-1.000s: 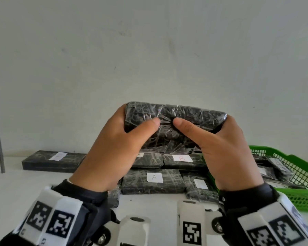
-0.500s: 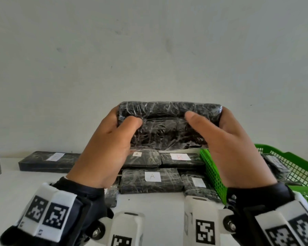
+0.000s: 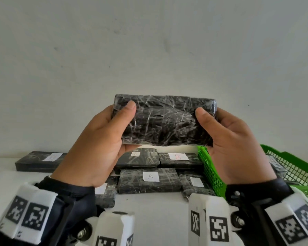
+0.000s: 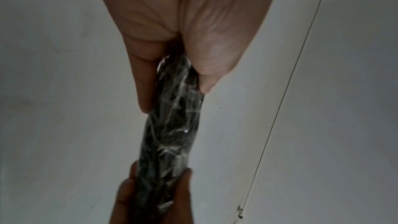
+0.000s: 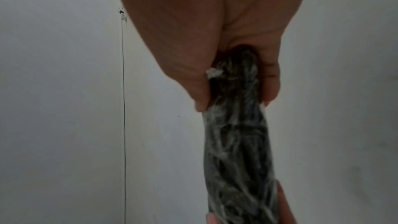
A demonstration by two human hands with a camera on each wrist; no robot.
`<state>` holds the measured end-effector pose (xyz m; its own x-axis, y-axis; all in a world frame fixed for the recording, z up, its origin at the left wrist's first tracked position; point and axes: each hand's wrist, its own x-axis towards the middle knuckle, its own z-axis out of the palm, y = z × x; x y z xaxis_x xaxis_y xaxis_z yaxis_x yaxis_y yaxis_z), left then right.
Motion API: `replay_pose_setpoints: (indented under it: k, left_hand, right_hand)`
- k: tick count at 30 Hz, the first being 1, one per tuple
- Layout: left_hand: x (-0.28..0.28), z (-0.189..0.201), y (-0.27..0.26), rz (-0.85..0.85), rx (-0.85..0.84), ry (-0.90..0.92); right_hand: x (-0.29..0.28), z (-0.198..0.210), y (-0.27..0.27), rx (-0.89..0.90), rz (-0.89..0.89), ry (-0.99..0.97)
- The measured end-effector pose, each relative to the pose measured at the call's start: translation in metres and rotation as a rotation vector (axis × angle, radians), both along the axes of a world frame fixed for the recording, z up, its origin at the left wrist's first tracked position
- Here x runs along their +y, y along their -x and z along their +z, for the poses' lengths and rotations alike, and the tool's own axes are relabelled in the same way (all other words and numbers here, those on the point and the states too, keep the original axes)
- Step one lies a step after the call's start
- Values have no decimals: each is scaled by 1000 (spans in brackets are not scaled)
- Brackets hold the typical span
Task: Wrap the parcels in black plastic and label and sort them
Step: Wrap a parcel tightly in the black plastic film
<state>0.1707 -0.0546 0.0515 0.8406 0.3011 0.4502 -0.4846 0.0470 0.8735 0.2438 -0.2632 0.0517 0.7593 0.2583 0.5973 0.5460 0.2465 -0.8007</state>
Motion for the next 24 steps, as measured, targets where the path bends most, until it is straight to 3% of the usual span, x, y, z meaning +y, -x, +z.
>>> replay_pose_setpoints:
  k: [4, 9, 16, 20, 24]
  left_hand:
    - [1, 0, -1, 87, -43, 3]
    - [-1, -1, 1, 78, -16, -87]
    - [-4, -3, 0, 158, -41, -151]
    - [-9, -4, 0, 74, 22, -176]
    - [-10, -1, 3, 67, -33, -155]
  right_hand:
    - [11, 1, 7, -30, 12, -6]
    - [17, -2, 2, -46, -48, -110]
    - [16, -4, -1, -65, -152, -17]
    - [7, -5, -5, -52, -171, 16]
    - [4, -1, 0, -73, -146, 128]
